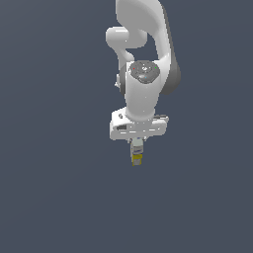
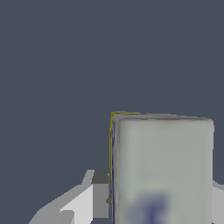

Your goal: Pick up the object and move it to a goal position.

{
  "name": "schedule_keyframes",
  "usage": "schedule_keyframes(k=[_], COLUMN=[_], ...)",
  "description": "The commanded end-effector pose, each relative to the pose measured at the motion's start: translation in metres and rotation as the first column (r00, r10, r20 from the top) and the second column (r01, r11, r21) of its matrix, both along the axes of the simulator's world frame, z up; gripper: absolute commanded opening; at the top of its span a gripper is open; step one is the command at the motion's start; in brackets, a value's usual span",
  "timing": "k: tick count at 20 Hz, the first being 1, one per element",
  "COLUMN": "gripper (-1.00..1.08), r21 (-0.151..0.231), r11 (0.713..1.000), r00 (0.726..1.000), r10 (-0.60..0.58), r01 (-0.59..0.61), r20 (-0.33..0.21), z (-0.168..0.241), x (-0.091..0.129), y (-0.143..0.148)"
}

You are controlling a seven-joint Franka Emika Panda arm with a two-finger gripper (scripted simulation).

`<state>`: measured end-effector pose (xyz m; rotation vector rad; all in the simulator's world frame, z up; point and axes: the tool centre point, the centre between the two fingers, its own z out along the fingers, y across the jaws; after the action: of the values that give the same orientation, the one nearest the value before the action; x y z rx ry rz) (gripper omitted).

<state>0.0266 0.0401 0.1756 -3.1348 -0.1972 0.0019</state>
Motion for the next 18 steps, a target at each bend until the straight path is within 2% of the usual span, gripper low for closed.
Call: schedule_keyframes(k=[1,18], gripper=[-1.0,-1.0], r21=[0.0,0.0], r11=[1.0,1.0], r00=[1.0,1.0], r10=[-0.001,-0.001], r01=[0.001,0.001], r20=[0.001,0.001], z=[0.013,0.112], x=[0.002,0.022], y=[-0.022,-0.196])
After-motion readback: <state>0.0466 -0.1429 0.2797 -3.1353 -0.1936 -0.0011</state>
